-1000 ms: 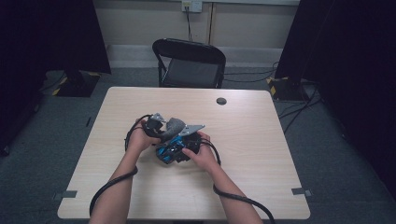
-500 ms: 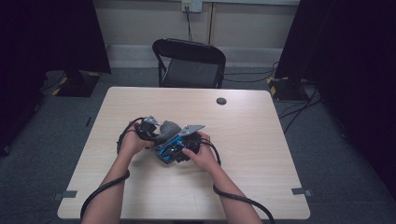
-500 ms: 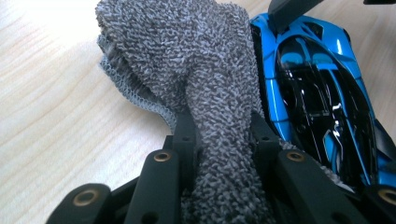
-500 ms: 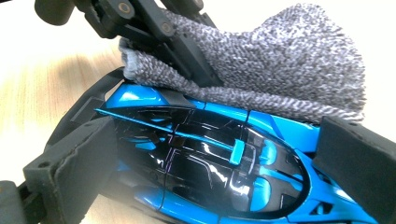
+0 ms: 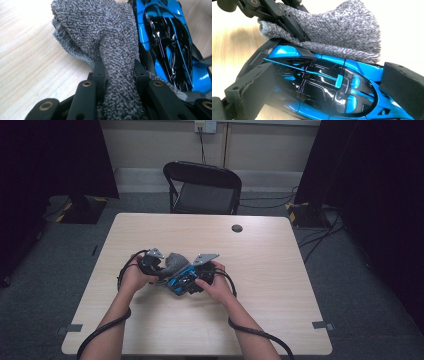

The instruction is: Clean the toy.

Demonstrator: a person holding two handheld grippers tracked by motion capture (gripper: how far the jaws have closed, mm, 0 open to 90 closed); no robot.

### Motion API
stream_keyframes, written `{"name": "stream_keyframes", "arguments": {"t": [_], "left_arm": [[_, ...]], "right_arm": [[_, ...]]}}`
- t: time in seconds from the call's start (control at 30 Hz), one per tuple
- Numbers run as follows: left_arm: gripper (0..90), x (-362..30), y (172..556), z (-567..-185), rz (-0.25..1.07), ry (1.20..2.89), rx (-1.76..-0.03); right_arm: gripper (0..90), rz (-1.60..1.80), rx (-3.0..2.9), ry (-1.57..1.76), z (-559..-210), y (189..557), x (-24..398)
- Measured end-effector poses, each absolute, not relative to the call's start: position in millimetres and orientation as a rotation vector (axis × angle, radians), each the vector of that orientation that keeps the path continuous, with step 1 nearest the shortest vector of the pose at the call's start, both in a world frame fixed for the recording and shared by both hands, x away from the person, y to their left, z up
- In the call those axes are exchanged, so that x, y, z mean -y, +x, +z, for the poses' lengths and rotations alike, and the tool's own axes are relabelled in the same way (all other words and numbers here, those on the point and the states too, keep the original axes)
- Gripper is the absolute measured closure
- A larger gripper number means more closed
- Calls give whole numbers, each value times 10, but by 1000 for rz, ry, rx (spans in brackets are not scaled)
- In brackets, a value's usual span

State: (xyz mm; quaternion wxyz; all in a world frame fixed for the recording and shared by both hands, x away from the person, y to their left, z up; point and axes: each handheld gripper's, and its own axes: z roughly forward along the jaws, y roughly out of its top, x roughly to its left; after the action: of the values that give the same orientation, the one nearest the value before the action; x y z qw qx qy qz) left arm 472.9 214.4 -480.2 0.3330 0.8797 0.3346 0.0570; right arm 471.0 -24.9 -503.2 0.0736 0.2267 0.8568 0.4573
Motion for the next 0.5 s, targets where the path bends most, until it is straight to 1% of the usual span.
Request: {"name": "stream_keyframes", "arguments": {"t": [0.5], "left_arm": [[705,-2323,4520,-4790,143,2296,-881]], "right_arm": [[0,1373,-2572,680,-5032,4711,250]]}}
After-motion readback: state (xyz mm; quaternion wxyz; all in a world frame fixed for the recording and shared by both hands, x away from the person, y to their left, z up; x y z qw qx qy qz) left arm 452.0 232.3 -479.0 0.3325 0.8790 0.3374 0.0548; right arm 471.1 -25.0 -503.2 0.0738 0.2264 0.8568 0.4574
